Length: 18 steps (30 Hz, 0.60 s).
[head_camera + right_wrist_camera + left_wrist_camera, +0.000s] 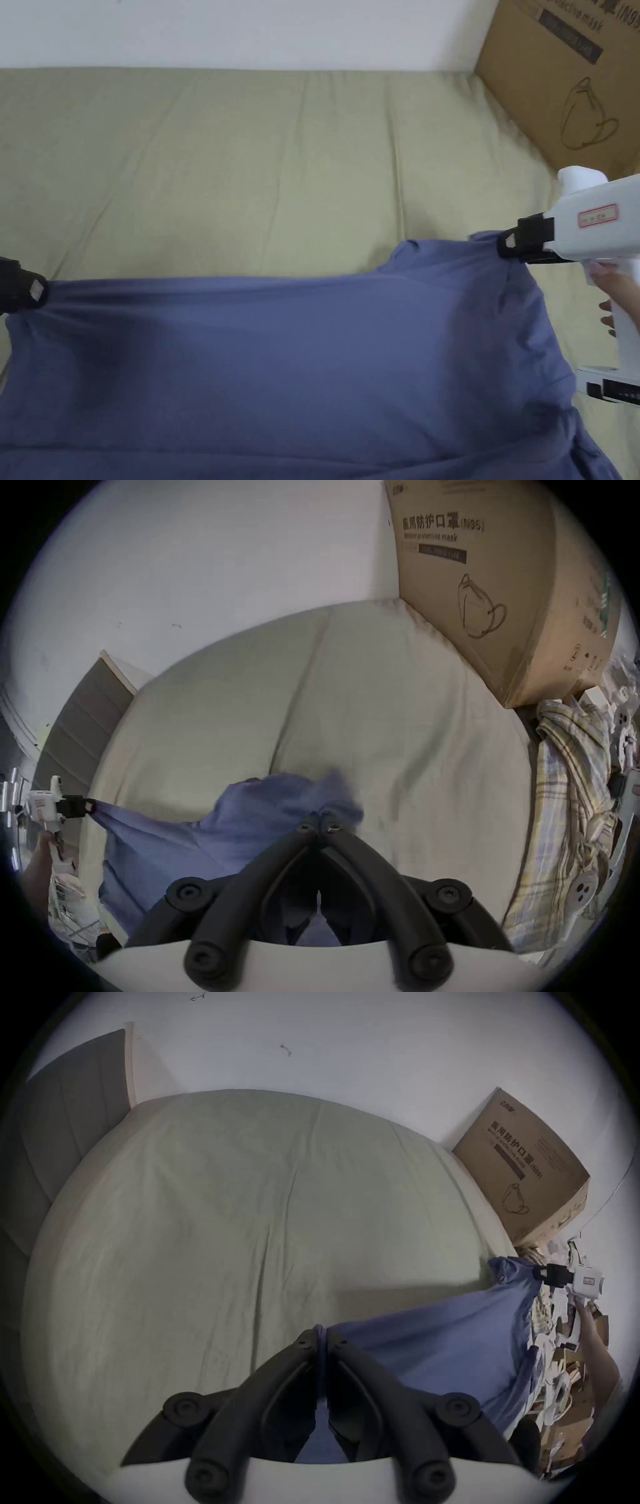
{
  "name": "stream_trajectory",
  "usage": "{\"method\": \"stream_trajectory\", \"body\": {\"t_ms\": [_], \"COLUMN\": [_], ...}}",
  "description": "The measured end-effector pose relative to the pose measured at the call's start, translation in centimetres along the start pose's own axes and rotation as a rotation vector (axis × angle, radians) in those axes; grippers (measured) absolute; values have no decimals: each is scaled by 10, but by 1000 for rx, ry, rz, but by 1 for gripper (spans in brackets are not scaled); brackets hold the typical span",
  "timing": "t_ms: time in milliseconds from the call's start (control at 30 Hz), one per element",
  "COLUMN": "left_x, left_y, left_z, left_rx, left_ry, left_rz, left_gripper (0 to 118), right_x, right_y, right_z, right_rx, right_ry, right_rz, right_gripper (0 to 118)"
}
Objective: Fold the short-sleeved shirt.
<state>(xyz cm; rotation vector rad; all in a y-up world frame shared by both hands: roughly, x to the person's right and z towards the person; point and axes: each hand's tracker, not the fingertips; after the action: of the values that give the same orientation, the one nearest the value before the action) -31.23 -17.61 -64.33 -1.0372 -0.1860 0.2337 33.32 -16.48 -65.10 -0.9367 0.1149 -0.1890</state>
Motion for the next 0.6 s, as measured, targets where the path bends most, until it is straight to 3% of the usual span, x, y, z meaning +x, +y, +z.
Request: {"method": "stream_trajectory", "body": {"t_ms": [233, 600], "left_x": [10, 0], "left_y": [-44, -159], "left_z": [86, 122], "left_rx": [59, -26], "left_ry": [-63, -62], "left_rz": [-3, -19], "left_gripper": [1, 1], "right_x": [11, 8], "right_y": [-49, -186], "right_z": [95, 151], "right_rx": [64, -104], "right_ry": [76, 64], "right_rz": [-89, -58], "right_gripper": [0, 0]}}
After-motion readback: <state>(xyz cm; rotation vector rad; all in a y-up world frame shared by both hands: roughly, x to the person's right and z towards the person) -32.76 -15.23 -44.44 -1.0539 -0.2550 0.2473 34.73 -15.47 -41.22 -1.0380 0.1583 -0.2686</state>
